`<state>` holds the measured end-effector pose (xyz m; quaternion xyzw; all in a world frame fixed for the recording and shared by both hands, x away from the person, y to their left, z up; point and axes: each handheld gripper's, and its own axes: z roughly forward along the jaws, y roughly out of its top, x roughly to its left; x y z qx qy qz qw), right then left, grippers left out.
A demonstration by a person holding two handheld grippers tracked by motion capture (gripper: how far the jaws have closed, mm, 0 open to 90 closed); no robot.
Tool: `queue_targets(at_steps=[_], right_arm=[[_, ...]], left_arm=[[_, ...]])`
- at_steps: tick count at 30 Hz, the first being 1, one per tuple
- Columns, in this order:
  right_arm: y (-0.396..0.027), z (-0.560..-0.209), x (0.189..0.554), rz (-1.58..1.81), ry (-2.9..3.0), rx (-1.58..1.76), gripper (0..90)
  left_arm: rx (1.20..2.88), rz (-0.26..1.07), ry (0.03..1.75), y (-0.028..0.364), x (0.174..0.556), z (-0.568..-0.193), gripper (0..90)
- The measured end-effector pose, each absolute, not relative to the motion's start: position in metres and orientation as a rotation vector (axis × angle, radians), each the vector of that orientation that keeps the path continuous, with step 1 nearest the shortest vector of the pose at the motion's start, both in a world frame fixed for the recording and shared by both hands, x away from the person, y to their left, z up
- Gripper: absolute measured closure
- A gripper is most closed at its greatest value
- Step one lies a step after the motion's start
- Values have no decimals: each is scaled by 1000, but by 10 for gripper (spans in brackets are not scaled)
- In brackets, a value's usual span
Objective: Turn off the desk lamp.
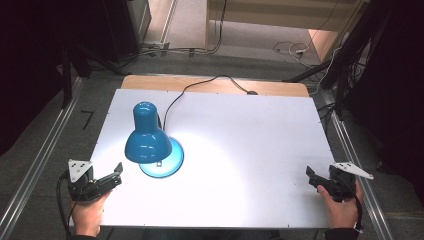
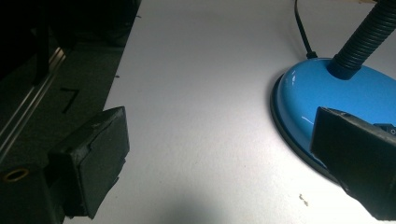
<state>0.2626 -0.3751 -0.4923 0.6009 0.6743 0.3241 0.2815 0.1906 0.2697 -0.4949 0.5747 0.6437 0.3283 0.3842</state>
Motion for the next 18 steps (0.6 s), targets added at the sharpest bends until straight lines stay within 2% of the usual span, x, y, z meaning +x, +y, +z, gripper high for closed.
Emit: queue_targets(at_steps=[18], right_arm=[[-367, -499, 262, 814, 1826, 1595, 154]], left_arm=[[1487, 803, 1607, 261, 193, -494, 36]])
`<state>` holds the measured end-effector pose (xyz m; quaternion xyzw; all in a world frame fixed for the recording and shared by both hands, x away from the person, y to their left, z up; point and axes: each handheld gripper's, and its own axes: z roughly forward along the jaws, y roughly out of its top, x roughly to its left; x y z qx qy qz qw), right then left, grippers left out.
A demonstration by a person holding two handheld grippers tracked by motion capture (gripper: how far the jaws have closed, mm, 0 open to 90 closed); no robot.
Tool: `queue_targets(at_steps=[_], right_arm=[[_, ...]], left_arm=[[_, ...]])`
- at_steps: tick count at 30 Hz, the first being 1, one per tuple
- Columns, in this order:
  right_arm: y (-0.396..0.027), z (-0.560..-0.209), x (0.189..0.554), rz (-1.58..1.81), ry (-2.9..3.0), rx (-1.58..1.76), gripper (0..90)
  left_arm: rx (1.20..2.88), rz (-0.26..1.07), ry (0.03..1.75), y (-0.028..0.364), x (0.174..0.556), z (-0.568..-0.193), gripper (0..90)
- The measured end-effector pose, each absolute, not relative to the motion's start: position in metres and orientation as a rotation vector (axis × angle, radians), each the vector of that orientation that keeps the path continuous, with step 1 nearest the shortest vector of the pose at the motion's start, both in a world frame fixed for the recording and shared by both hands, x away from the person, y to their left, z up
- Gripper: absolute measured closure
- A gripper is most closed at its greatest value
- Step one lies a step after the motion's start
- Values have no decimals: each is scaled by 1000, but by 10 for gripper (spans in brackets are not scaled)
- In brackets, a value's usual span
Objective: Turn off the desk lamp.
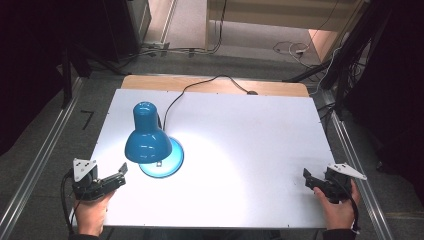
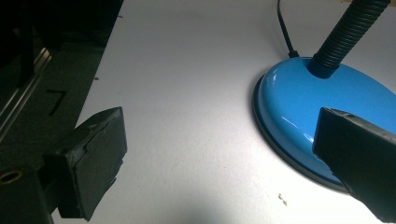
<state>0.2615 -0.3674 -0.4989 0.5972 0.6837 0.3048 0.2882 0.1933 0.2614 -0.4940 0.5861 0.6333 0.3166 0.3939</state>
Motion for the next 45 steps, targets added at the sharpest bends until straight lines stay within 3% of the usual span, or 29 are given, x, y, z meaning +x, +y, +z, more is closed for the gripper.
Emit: queue_targets(at_steps=[45], right_arm=[[-369, -499, 261, 815, 1817, 1606, 149]], left_arm=[[1520, 765, 1563, 243, 193, -493, 45]])
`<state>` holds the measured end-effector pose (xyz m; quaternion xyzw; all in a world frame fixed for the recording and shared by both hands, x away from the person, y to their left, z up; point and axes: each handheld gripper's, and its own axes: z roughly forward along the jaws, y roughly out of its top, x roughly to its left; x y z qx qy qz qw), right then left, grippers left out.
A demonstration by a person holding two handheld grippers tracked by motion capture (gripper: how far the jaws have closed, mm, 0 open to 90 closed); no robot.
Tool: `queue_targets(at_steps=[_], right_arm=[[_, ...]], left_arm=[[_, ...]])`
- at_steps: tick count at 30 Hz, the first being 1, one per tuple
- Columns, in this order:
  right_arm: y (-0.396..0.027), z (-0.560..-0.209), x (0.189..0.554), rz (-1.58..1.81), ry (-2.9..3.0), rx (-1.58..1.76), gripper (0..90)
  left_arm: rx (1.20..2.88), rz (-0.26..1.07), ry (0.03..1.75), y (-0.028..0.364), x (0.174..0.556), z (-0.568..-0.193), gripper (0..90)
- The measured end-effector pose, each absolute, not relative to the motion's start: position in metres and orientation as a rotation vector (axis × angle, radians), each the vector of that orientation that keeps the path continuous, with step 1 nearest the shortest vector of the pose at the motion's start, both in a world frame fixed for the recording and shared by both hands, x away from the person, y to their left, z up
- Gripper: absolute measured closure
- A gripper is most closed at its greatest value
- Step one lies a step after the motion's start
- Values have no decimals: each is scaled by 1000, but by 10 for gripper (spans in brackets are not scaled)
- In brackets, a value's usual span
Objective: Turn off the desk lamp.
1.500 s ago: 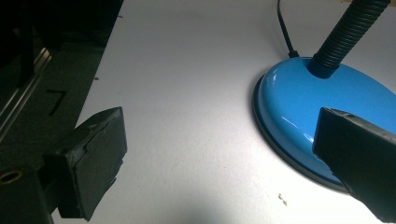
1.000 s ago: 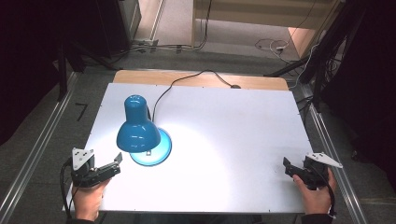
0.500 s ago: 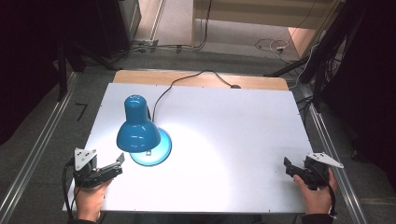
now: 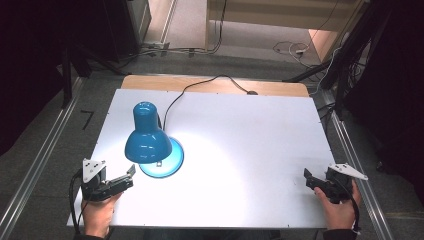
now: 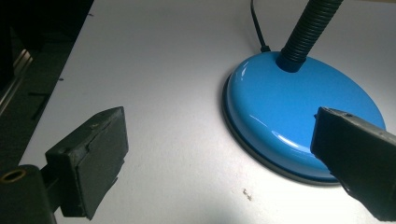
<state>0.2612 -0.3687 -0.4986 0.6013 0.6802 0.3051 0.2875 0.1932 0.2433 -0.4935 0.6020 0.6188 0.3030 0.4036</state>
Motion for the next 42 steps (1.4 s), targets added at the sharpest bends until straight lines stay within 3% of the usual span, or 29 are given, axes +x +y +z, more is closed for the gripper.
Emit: queue_targets(at_steps=[42], right_arm=[[-368, -498, 261, 818, 1818, 1608, 149]], left_arm=[[1557, 730, 1536, 229, 196, -500, 53]])
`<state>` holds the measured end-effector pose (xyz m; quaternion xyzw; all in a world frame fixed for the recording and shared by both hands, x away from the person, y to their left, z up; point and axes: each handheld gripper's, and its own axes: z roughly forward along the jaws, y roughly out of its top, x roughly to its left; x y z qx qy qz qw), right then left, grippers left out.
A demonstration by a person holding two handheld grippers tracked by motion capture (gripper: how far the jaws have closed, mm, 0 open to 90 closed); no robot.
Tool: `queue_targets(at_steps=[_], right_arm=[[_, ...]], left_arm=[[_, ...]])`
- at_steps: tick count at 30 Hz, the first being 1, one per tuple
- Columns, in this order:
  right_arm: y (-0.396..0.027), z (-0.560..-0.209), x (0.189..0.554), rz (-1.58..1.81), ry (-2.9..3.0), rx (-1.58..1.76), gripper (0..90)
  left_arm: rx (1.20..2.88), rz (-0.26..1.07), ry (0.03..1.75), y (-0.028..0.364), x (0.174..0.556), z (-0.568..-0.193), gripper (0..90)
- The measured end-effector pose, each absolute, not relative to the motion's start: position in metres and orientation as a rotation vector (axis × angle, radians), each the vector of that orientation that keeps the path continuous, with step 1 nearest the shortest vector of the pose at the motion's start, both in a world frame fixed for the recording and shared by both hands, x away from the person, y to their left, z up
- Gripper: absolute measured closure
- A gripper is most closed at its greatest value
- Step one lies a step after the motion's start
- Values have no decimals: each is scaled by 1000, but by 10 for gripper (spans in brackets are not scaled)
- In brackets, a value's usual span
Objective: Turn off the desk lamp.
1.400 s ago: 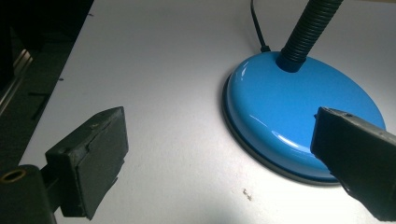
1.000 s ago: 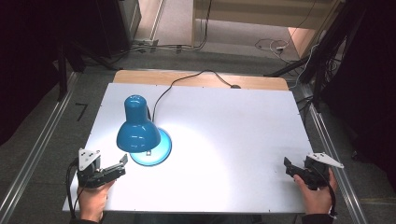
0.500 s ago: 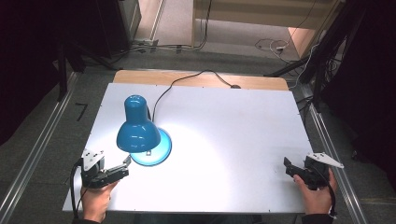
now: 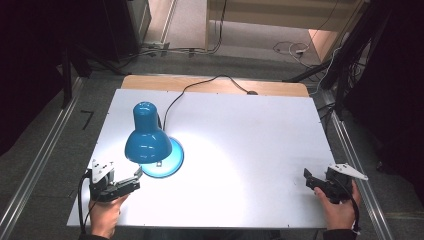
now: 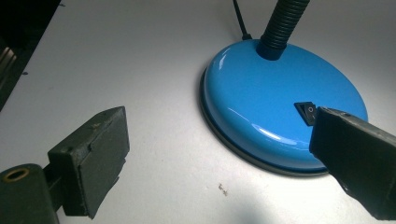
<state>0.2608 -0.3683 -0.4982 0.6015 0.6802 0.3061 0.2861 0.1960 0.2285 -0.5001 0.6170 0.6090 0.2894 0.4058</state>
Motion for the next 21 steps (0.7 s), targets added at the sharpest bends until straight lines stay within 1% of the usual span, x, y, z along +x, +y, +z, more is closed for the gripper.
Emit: queue_targets(at_steps=[11, 21], right_arm=[[-368, -498, 261, 817, 1819, 1609, 149], [-369, -498, 261, 814, 1818, 1607, 149]], left_arm=[[1588, 713, 1516, 220, 198, -502, 54], [1584, 720, 1515, 217, 198, -502, 65]])
